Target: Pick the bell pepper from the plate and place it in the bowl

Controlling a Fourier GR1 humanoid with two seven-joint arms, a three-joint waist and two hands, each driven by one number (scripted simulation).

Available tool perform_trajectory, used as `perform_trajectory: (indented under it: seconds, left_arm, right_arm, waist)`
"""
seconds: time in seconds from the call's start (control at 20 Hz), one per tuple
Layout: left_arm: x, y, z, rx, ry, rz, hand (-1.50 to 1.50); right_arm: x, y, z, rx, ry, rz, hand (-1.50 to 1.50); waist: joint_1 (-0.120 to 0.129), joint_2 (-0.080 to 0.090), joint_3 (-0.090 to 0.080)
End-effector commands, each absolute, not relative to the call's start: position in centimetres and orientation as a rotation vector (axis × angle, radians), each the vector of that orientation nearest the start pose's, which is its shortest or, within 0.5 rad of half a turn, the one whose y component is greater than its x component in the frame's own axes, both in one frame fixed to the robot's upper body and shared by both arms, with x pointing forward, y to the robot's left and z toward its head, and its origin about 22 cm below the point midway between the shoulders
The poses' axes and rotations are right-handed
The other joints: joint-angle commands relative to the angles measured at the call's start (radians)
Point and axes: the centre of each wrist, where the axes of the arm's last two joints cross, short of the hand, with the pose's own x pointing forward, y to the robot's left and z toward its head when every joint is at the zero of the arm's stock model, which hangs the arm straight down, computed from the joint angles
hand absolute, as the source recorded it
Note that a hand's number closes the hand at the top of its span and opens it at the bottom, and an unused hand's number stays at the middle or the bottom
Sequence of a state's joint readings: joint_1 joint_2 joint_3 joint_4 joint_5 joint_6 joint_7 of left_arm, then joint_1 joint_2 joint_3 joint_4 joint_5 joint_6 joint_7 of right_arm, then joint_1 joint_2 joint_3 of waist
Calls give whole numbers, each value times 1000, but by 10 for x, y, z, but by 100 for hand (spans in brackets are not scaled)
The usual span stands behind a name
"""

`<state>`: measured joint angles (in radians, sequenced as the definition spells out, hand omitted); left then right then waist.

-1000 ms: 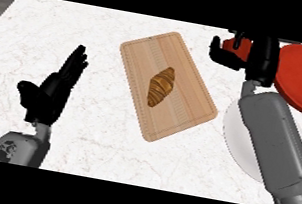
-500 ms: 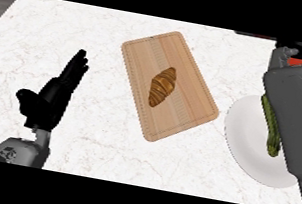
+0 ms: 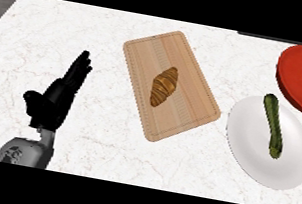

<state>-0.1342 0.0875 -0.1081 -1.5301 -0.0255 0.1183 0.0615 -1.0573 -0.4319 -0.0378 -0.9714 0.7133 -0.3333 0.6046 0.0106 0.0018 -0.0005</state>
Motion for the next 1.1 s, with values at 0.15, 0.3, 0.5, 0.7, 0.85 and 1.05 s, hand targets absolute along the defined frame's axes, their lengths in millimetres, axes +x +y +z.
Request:
perform_trajectory:
  seconds: [0.15, 0.3, 0.5, 0.7, 0.85, 1.05]
  left_arm:
    - [281, 215, 29, 55, -1619, -134, 0]
    - [278, 198, 29, 48, -1614, -126, 0]
    - [266, 208, 29, 59, -1602, -136, 0]
    - [278, 214, 36, 46, -1605, -126, 0]
    - [274, 213, 43, 47, -1600, -153, 0]
    - [267, 204, 9, 26, -1595, -135, 0]
  right_arm:
    - [446, -282, 234, -1404, -1284, 273, 150]
    - [445, -326, 219, -1441, -1262, 278, 150]
    - [439, -363, 190, -1466, -1193, 212, 150]
    - [434, -386, 175, -1478, -1152, 221, 150]
    - [422, -402, 144, -1481, -1120, 211, 150]
    - [409, -423, 128, -1480, -1082, 213, 150]
  waist:
    - [10, 7, 0]
    - [14, 9, 1]
    - [29, 11, 2]
    - [29, 13, 2]
    - [29, 13, 3]
    - [36, 20, 3]
